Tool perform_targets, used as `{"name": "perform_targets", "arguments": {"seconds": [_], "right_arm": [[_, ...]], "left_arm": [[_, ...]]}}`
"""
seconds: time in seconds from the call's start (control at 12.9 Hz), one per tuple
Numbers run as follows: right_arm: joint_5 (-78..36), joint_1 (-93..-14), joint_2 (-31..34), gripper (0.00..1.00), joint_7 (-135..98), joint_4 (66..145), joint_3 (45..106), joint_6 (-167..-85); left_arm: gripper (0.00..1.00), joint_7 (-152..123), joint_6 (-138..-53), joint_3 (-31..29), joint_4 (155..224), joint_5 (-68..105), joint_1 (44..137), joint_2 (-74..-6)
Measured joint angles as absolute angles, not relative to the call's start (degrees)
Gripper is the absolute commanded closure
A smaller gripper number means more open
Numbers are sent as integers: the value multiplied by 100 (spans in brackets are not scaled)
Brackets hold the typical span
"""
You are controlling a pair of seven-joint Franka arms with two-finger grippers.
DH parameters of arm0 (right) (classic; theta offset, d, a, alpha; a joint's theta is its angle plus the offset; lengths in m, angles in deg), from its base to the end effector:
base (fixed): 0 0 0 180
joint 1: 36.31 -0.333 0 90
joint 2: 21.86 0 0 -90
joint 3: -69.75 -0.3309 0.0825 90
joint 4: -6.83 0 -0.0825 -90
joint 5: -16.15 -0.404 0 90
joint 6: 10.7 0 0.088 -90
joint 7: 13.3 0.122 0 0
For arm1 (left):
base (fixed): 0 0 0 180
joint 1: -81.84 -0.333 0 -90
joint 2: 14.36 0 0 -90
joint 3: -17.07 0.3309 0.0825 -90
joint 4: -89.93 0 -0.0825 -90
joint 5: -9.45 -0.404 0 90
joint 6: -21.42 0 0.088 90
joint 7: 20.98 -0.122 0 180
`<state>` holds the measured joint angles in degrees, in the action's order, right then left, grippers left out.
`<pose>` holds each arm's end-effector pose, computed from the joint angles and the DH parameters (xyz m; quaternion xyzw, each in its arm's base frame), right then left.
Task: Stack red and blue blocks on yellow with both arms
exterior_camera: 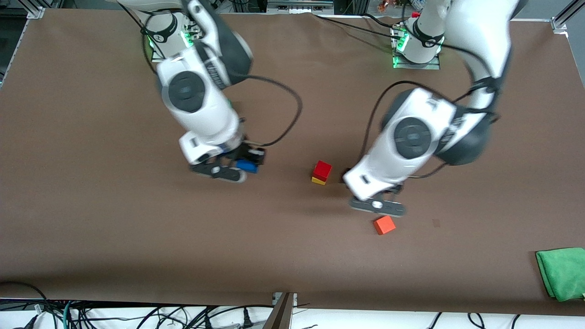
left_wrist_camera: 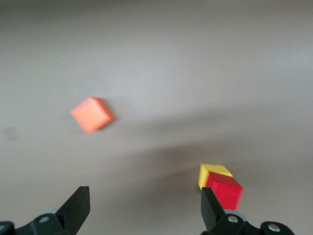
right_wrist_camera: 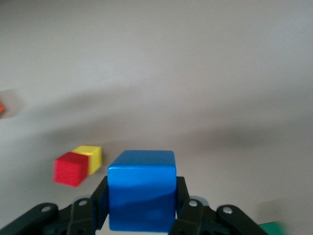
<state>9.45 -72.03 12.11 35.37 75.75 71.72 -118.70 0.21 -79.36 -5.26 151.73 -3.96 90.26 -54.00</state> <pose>0.6259 0.4385 0.4385 -0.9878 0.1416 -0.0027 0.0647 0.7147 -0.2921 0.4359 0.9980 -0.0603 0.0114 0.0128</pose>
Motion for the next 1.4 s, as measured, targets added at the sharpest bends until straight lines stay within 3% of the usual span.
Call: {"name": "perform_targets", "arguments": {"seconds": [0.23, 0.62, 0.85, 1.01, 1.16, 1.32, 1.4], "right_arm": [[955, -7700, 1906, 85, 4505, 6935, 7184, -12337], [1267, -8428, 2725, 84, 5692, 6671, 7286, -13481], [1271, -8563, 2792, 83, 5985, 6656, 7292, -13709], [1350, -8571, 2904, 82, 6004, 6655, 7297, -13797], [1515, -8574, 3001, 82, 6015, 6652, 7297, -13833], [1555, -8578, 3066, 75, 6016, 6651, 7298, -13866], [1564, -8579, 3089, 67, 6016, 6649, 7298, -13916]], "left_arm": [[0, -314, -7373, -531, 15158, -372, 8379, -4964], [0, -1639, -6307, -357, 15203, -87, 7158, -4248], [0, -1689, -6096, 524, 16040, 785, 7228, -3237], [0, -1690, -6094, 767, 16694, 953, 7239, -2603], [0, -1690, -6106, 805, 17021, 958, 7245, -2353], [0, -1690, -6163, 812, 17132, 958, 7245, -2372], [0, -1690, -6180, 805, 17141, 958, 7250, -2391]]}}
